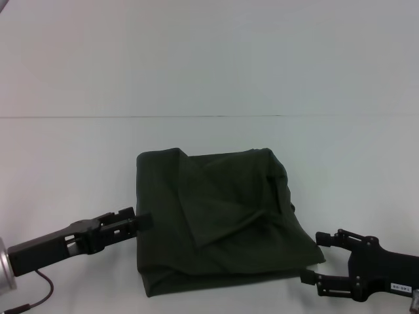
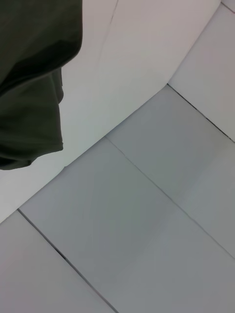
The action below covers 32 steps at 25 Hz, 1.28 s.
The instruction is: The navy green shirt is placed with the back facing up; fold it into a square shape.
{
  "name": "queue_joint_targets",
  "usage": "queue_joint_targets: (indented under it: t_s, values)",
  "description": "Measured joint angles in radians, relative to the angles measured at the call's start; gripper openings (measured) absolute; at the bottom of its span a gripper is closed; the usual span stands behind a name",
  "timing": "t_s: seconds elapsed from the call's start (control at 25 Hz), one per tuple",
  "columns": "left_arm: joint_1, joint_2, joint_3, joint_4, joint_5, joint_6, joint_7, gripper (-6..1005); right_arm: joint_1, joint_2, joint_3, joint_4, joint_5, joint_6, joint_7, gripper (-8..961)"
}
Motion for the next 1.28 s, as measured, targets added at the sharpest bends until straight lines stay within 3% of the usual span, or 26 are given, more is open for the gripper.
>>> queue_joint_targets:
  t_s: [0.16,0.2,0.52,0.76,0.92,1.28]
  values:
    - [0.002,-0.002,0.0,0.0,-0.001,0.0,0.001,937,-0.009,0.007,0.079,-0.037,0.005,-0.095,-0.001,927]
    - [0.002,-0.002,0.0,0.0,-0.002,0.0,0.001,937,-0.008,0.018,0.125,-0.061,0.018,-0.157,-0.005,927]
    - [0.003,-0.004,-0.003,0.0,-0.003,-0.001,0.002,937,0.059,0.028,0.12,-0.055,0.128,-0.187,-0.081,928]
    - [0.004,-0.003,-0.026,-0.001,-0.003,-0.001,0.012,937,0.129,0.029,-0.035,-0.034,0.126,-0.051,-0.238,927]
    - [0.004,-0.003,-0.044,-0.002,-0.003,-0.001,0.012,937,0.137,0.029,-0.165,-0.066,0.131,0.019,-0.306,927]
    - [0.004,-0.003,-0.069,-0.005,-0.003,-0.001,0.011,936,0.146,0.033,-0.337,-0.052,0.252,0.18,-0.459,926]
